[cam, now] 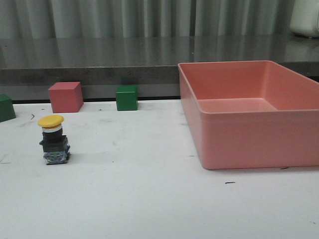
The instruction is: Place and stand button with both arms
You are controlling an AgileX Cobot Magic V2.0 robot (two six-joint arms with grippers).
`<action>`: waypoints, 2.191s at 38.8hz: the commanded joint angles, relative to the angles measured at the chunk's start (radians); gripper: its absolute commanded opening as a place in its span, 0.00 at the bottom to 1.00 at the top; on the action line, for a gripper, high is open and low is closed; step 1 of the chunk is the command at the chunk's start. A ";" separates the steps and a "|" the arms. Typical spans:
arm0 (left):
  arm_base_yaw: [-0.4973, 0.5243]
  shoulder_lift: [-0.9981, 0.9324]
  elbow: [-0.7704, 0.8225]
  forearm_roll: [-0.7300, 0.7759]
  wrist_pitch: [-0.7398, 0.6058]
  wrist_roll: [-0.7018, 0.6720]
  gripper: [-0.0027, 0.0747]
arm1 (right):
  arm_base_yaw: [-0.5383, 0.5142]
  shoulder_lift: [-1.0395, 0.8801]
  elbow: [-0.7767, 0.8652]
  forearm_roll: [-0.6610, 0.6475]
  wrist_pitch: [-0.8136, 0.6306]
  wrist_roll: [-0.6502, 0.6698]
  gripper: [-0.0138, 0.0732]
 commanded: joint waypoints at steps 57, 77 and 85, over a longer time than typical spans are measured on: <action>0.144 -0.146 0.114 -0.014 -0.253 0.024 0.01 | -0.004 0.010 -0.028 -0.011 -0.089 -0.006 0.08; 0.492 -0.165 0.429 -0.035 -0.463 0.024 0.01 | -0.004 0.011 -0.028 -0.011 -0.089 -0.006 0.08; 0.499 -0.165 0.426 -0.035 -0.446 0.024 0.01 | -0.004 0.011 -0.028 -0.011 -0.089 -0.006 0.08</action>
